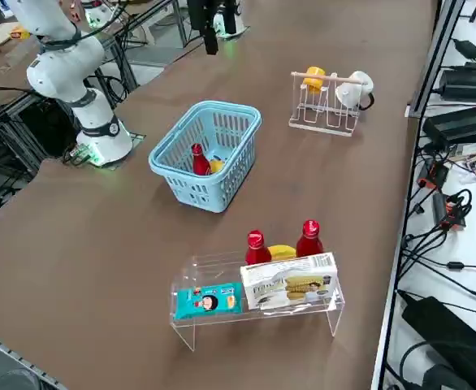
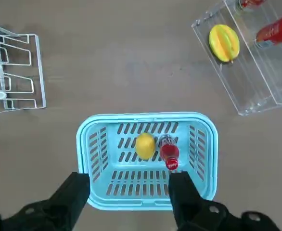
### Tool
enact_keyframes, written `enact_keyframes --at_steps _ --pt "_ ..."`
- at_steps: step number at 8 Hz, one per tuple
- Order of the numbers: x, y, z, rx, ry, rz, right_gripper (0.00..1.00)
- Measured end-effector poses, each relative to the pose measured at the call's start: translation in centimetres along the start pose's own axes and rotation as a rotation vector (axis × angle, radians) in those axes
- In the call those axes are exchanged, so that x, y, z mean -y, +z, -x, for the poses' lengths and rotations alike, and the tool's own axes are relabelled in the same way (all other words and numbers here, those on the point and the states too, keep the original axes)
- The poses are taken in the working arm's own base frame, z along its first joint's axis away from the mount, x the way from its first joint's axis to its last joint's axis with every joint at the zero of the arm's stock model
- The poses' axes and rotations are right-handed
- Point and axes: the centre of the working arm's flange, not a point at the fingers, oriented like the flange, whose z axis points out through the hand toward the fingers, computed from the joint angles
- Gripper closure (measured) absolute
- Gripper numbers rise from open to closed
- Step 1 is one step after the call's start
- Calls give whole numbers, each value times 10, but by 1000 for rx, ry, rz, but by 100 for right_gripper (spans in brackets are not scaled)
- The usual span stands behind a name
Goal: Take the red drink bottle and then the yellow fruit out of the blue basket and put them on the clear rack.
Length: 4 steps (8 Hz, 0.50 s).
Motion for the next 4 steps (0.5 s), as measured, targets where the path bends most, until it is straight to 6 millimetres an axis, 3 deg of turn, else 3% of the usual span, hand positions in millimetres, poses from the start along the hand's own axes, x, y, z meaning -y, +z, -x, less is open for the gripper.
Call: enact_keyframes --at_steps 4 --pt "-13 38 4 59 7 61 0"
